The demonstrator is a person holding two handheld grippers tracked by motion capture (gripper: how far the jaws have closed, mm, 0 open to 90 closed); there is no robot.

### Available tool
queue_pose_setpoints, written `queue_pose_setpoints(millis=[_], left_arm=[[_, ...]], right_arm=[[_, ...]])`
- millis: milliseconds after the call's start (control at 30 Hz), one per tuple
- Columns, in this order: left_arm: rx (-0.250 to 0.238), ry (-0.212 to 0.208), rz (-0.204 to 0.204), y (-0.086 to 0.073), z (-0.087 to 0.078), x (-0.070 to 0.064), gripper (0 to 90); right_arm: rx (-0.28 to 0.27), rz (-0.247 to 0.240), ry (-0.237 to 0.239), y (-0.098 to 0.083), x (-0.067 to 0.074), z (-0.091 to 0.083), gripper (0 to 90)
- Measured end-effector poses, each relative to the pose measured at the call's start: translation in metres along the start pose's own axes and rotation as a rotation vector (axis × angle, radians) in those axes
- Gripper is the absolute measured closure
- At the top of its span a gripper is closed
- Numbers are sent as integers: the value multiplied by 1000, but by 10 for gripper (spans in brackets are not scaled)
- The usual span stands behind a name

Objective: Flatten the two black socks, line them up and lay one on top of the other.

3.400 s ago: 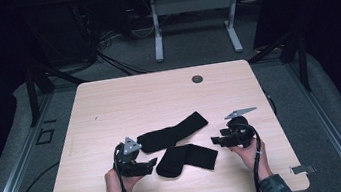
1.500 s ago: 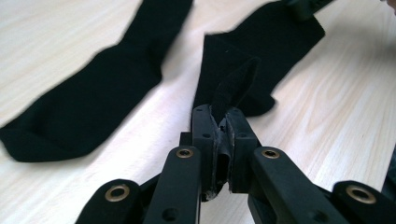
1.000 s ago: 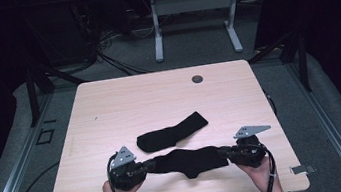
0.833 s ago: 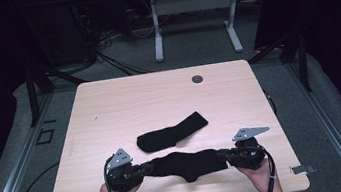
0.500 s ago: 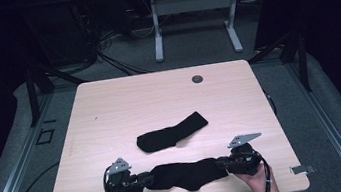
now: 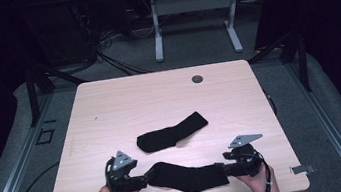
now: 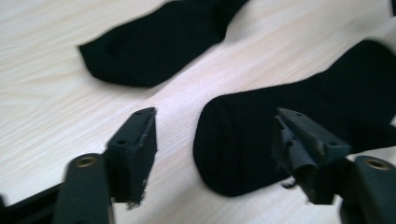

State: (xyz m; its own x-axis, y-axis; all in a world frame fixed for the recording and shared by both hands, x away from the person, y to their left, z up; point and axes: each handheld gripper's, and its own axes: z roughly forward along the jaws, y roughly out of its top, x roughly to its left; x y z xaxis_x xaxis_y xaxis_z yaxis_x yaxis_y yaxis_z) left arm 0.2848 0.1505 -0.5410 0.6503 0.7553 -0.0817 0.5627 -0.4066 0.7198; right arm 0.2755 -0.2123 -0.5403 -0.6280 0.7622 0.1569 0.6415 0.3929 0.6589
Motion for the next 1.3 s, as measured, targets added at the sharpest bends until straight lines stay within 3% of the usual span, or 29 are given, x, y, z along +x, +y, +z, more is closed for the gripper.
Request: queue_pose_setpoints(millis=[200,267,400,567,900,967,1067,1200,1300], left_arm=[[66,-30,72,-1,30,-11,599],[81,-39,69,-5,35,-11,630],[68,-50,42,-14,35,-8,656],[78,-47,51,-18,30,-11,661],[59,-55,27,-30,20,-17,662],[55,-63,25,-31,19,-17,641],[14,-69,-15,-28,12,-14,465],[-69,-59,-55,-17,-7,-2,292],[-83,-39,-66,-7,-16,11,225]], right_arm=[[48,-29,18,-12,12,16,644],[72,-51,19,-12,14,20,672],[82,-63,32,-13,14,26,699],[82,-68,41,-10,10,29,708],[99,-102,72,-5,4,33,711],[98,-103,72,-5,4,33,706],[90,-99,82,-4,4,33,631],[15,-62,105,1,0,24,517],[-12,-61,93,9,-5,15,466]])
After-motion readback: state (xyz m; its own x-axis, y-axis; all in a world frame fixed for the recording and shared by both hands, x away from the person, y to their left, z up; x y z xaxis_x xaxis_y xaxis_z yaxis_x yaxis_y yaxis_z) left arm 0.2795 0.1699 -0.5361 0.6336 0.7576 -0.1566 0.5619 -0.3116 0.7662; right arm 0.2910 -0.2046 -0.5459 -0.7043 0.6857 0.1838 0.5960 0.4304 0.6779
